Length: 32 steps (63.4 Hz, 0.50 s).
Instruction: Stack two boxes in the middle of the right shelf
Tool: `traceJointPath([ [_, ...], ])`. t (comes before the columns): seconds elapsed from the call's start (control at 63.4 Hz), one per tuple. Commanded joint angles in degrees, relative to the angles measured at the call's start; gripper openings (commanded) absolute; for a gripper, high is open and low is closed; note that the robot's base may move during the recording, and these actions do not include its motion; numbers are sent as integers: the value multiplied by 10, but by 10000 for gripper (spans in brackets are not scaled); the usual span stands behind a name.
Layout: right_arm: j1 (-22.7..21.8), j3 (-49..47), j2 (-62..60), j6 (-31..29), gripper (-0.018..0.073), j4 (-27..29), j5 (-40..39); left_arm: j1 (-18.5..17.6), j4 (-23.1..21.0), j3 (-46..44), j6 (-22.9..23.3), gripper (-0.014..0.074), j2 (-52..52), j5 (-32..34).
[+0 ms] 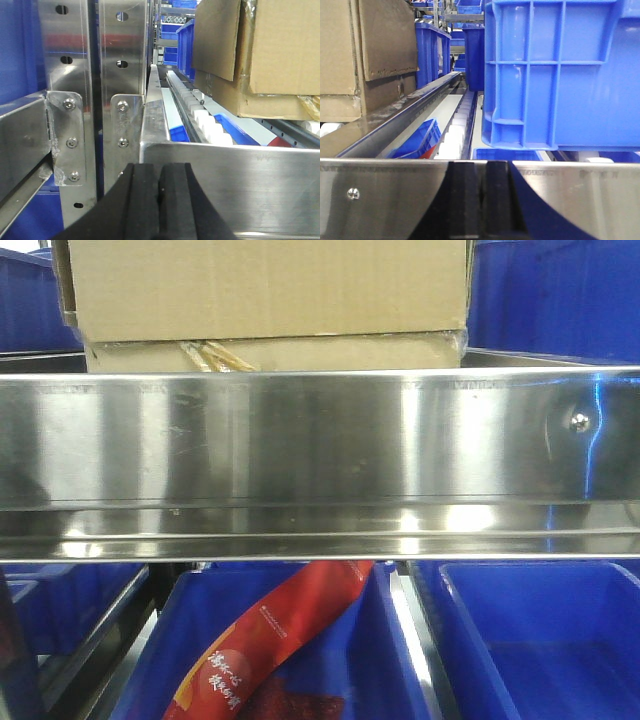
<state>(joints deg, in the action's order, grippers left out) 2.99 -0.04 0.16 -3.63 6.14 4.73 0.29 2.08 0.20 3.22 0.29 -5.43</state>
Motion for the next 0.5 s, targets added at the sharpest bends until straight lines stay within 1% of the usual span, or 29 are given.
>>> traceJointPath([
  [0.0,-3,0,-2,1,-153,-4,-17,0,-3,-2,0,-111,-3,7],
  [0.489,-3,0,-2,1,-153,-4,-17,0,-3,-2,0,-111,-3,7],
])
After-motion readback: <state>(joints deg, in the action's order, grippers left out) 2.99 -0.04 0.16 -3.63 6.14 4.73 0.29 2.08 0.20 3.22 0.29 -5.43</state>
